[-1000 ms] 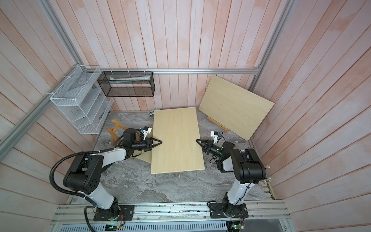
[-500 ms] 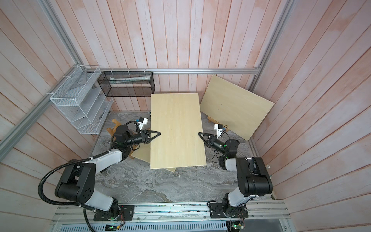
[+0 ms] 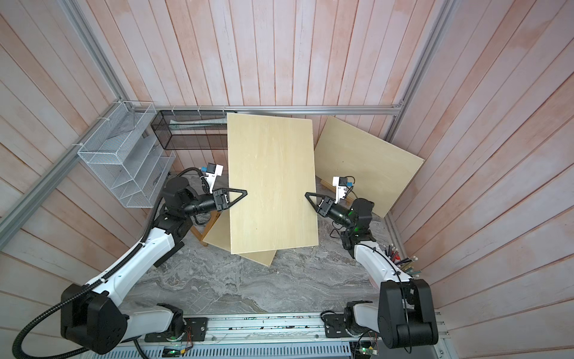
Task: Assemble the easel
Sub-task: Pick up the drawing board from the center of the board, then move the drawing board to the center of the board.
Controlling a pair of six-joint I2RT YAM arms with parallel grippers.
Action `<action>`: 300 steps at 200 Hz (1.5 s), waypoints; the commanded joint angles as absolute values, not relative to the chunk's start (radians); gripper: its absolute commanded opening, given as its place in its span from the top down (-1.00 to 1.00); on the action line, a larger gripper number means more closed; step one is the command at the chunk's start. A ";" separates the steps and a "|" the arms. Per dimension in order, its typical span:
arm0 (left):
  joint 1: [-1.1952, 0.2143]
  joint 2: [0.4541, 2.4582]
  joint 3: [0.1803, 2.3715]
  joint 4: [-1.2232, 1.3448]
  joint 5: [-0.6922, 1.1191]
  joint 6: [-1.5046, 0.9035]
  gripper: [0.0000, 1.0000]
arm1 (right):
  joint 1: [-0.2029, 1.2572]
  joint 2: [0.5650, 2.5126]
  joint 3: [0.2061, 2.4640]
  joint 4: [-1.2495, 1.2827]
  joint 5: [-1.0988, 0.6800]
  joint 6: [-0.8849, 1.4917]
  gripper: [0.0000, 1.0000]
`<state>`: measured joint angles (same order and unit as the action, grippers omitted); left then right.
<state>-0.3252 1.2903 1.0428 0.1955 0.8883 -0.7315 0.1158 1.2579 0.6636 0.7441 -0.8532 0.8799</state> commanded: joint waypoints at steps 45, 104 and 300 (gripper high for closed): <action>-0.390 1.217 1.129 0.230 0.738 -0.576 1.00 | 0.182 1.169 0.765 0.417 -0.785 0.651 -0.13; -0.390 1.178 1.212 -0.027 0.485 -0.450 1.00 | 0.178 1.114 0.821 0.215 -0.571 0.571 -0.36; -0.390 1.177 1.898 -1.098 -0.161 -0.185 1.00 | 0.175 1.211 0.941 -0.008 -0.357 0.518 -0.44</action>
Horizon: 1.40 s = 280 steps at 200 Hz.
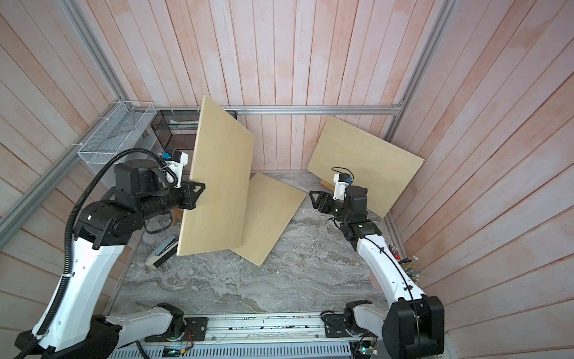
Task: Assemble the easel
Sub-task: Move the drawing board to the center of the board.
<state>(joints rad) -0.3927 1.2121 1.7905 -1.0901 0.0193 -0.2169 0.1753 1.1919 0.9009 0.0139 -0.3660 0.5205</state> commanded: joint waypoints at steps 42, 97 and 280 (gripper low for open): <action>-0.390 1.218 2.033 -1.282 -0.319 -0.163 1.00 | 0.191 1.243 0.950 -0.020 -0.376 0.516 -0.44; -0.384 1.264 2.034 -1.309 -0.379 -0.147 1.00 | 0.357 1.390 0.984 -0.088 -0.390 0.443 -0.44; -0.316 1.302 1.913 -1.150 -0.183 -0.120 1.00 | 0.237 1.962 0.785 0.834 -0.927 0.996 -0.15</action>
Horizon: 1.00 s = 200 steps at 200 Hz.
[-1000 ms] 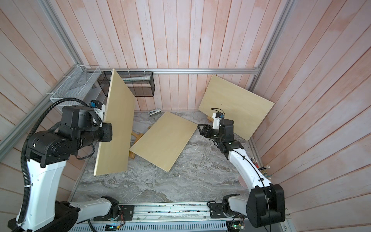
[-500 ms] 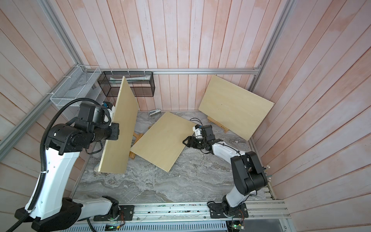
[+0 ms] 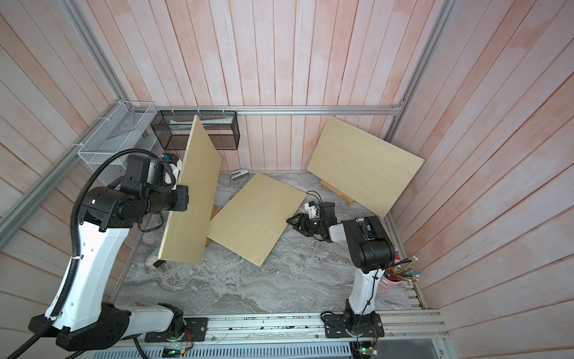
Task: Assemble the easel
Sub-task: Move the drawing board to the center of the board.
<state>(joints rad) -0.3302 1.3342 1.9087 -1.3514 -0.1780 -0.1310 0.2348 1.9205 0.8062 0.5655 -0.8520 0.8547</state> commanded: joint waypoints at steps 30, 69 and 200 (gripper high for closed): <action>-0.304 1.303 1.905 -1.141 -0.171 -0.121 1.00 | 0.236 2.023 0.782 0.967 -0.942 1.072 0.03; -0.298 1.311 1.913 -1.141 -0.173 -0.119 1.00 | 0.236 2.109 0.778 1.152 -0.951 1.192 0.25; -0.285 1.330 1.923 -1.129 -0.172 -0.109 1.00 | 0.244 2.200 0.800 1.213 -0.942 1.236 0.47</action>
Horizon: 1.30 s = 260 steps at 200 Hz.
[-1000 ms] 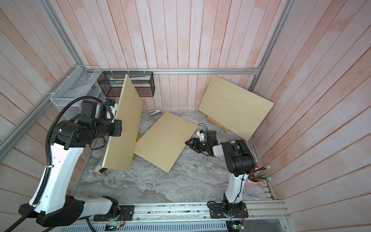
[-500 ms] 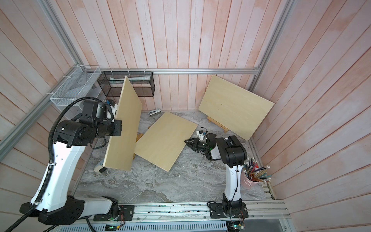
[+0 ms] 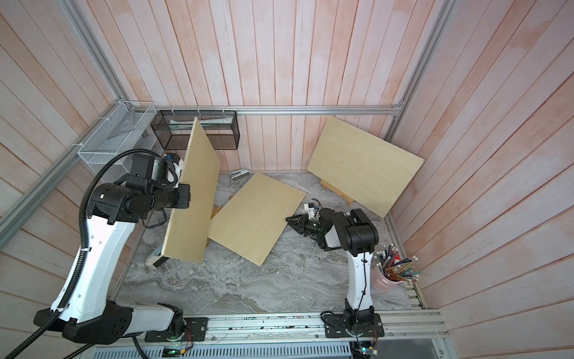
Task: Assemble the easel
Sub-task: Move the drawing board to the center of the board.
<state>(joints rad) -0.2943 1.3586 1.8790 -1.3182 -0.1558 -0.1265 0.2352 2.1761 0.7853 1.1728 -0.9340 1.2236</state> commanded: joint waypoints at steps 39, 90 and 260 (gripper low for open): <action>-0.276 1.327 1.928 -1.131 -0.173 -0.107 1.00 | 0.254 2.211 0.825 1.208 -0.939 1.240 0.57; -0.267 1.332 1.931 -1.130 -0.171 -0.103 1.00 | 0.242 2.163 0.800 1.120 -0.902 1.186 0.84; -0.232 1.372 1.944 -1.162 -0.125 -0.033 1.00 | 0.101 1.832 0.699 0.415 -0.712 0.729 0.22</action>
